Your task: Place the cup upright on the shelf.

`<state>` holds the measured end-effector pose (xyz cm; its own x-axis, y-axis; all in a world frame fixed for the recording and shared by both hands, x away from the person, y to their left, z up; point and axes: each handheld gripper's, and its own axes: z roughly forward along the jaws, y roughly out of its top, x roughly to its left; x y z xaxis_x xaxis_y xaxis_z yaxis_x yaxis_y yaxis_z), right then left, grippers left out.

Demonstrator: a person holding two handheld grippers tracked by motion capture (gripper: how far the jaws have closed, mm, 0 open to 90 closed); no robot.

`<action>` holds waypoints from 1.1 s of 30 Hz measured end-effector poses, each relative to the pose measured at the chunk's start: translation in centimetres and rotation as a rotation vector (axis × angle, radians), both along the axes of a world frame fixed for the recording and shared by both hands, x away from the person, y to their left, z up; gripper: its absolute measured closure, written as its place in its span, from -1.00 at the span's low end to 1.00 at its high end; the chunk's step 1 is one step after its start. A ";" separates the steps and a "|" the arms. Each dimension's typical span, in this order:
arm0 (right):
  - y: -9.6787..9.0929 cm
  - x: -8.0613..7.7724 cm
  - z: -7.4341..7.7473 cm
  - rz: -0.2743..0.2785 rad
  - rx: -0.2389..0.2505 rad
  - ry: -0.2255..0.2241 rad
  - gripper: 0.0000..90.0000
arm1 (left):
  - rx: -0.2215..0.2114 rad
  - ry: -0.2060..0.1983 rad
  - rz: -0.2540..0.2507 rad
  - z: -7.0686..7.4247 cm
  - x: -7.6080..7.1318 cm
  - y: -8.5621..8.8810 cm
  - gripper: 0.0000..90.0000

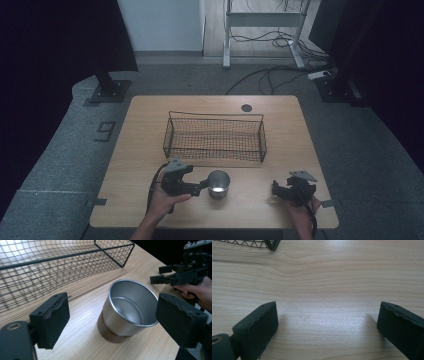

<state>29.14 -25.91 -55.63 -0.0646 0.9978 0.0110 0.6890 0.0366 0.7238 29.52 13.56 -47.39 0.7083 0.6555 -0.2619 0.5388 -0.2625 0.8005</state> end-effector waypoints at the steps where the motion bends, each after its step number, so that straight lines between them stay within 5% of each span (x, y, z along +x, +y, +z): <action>1: 0.0 0.0 0.0 0.001 0.000 0.001 -0.92 | 0.001 0.001 -0.003 0.0 0.0 -0.2 -0.74; 13: 0.0 0.0 0.0 0.000 -0.001 0.001 -0.92 | 0.054 0.010 -0.064 -0.6 -0.3 -2.9 -0.87; 33: 0.0 0.0 0.0 0.000 -0.001 0.001 -0.92 | 0.115 0.012 -0.090 -1.9 0.2 -5.5 -1.00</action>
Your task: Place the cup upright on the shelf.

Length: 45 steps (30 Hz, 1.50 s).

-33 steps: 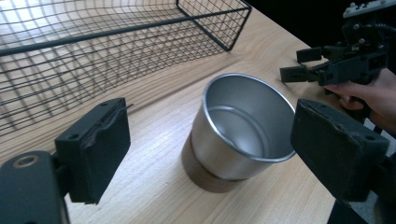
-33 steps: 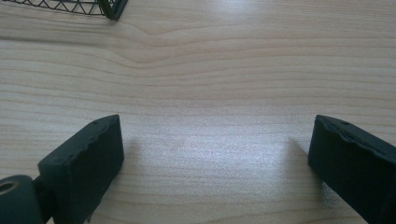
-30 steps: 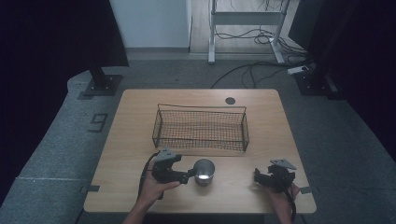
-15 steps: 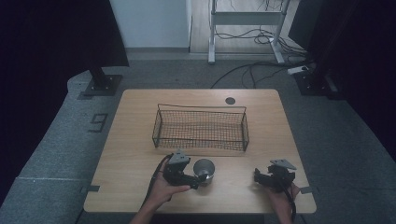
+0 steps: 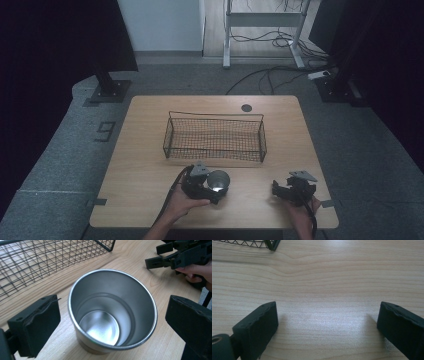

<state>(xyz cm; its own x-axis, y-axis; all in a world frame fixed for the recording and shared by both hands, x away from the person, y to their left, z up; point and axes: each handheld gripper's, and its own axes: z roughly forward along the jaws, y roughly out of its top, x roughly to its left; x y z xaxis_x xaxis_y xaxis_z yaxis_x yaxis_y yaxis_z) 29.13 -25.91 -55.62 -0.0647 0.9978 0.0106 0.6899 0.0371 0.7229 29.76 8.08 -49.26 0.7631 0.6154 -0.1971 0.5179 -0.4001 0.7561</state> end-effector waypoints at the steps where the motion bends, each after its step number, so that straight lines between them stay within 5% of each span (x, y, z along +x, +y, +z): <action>1: 0.0 0.0 0.0 0.000 0.001 -0.001 -0.92 | 0.006 -0.001 0.000 -0.1 0.0 -0.2 -1.00; 11: 0.0 0.0 0.0 0.000 0.000 0.000 -0.93 | 0.062 -0.023 0.012 -1.4 0.4 -1.8 -0.98; 18: 0.0 0.0 0.0 0.000 0.000 0.000 -0.92 | 0.050 -0.048 0.029 -1.5 0.1 -1.6 -0.72; 25: 0.0 0.0 0.0 0.000 0.000 0.000 -0.92 | 0.059 -0.064 0.014 -1.4 0.0 -1.6 -0.69; 45: 0.0 0.0 0.0 0.000 0.000 0.000 -0.92 | -0.017 -0.083 0.063 1.4 0.4 1.4 -0.68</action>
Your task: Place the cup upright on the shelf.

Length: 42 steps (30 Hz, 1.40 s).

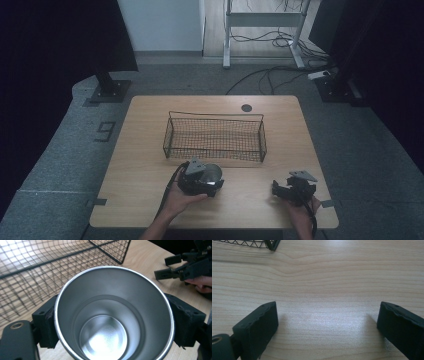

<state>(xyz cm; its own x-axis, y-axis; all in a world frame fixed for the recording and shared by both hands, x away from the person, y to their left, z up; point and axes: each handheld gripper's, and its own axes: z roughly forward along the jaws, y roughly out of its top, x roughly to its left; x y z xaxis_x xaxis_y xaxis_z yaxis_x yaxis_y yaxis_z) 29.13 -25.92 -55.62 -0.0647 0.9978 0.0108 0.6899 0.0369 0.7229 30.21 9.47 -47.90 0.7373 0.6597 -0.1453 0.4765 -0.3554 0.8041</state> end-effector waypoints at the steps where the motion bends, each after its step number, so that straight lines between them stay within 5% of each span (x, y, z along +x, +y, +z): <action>1: 0.0 0.0 0.0 -0.001 0.001 -0.002 -0.92 | -0.003 0.001 0.001 0.1 0.0 0.1 -0.68; 42: 0.0 0.0 0.0 -0.011 0.000 -0.005 -0.89 | -0.044 -0.004 0.045 2.5 1.7 3.2 -0.68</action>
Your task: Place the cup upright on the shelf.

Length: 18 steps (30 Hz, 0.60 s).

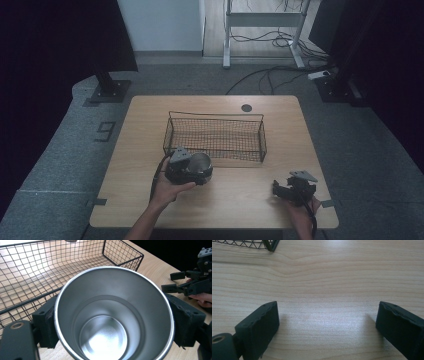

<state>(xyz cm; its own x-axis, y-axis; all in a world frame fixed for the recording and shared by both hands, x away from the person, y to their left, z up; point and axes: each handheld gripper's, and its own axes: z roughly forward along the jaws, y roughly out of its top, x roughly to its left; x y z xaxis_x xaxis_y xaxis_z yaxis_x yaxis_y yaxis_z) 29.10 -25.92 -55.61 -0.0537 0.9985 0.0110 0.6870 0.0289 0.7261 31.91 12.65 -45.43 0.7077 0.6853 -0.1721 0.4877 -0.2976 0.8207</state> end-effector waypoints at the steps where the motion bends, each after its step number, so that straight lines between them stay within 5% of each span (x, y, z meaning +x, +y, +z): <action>1: 0.0 0.0 0.0 0.000 0.000 0.000 -0.89 | 0.000 -0.001 0.001 0.1 0.1 0.0 -0.68; 18: 0.0 0.0 0.0 -0.001 0.000 -0.001 -0.89 | -0.016 -0.009 -0.018 1.6 1.5 -0.1 -0.68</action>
